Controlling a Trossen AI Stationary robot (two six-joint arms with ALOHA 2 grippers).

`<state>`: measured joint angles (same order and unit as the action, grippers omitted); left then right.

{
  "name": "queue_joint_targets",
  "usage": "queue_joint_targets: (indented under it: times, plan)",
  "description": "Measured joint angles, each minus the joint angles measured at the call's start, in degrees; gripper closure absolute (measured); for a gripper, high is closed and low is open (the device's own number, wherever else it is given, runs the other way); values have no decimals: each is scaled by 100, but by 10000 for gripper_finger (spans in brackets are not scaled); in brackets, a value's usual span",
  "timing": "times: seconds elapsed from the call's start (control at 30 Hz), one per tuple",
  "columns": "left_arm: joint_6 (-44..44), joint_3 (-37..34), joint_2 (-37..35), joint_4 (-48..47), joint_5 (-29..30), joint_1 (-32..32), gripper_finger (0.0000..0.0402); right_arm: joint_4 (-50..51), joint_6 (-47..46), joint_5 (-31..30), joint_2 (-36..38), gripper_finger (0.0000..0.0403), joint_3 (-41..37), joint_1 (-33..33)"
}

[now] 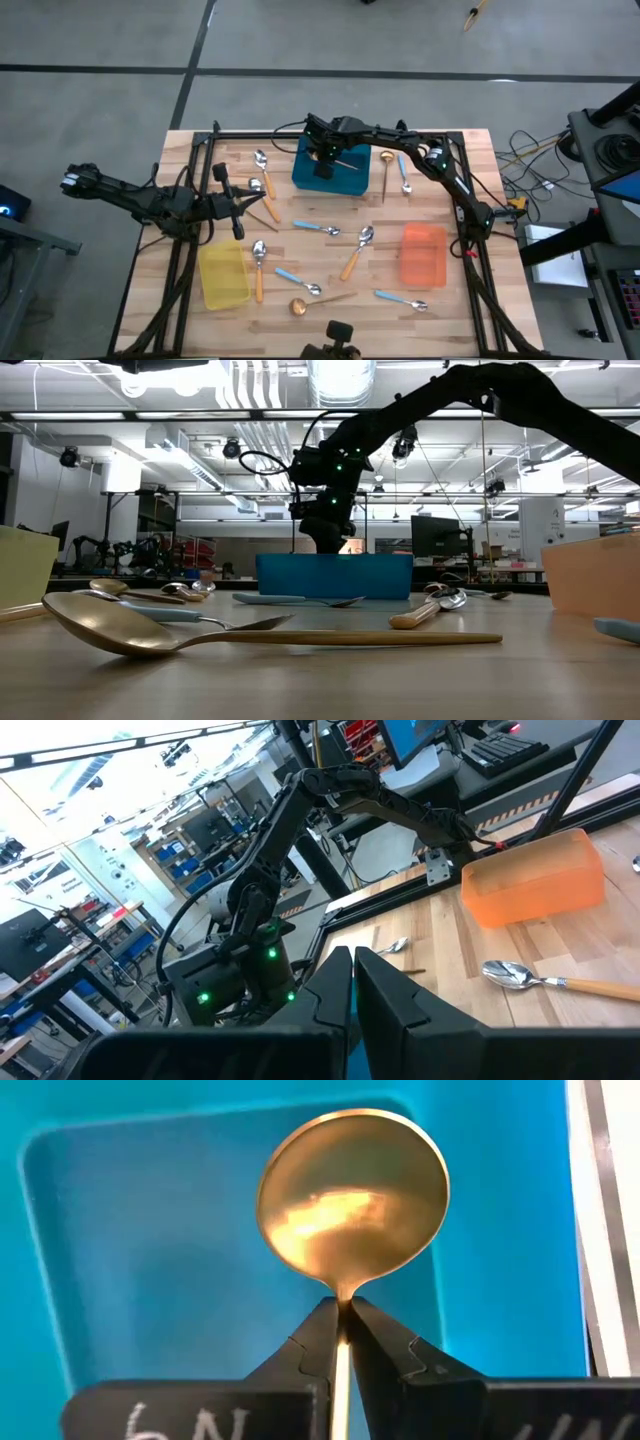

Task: Sort silverware by color (type)
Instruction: Put the gold spoon into the blue bin

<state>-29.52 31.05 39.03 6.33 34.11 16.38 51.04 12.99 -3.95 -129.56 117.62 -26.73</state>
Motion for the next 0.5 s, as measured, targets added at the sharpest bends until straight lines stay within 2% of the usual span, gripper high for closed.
queue_joint_targets:
  times: [0.5]
  plan:
    - [0, 2, 0, 0, 0, 0, 402, -210, -216, -11, 0, 335, 0, 59]
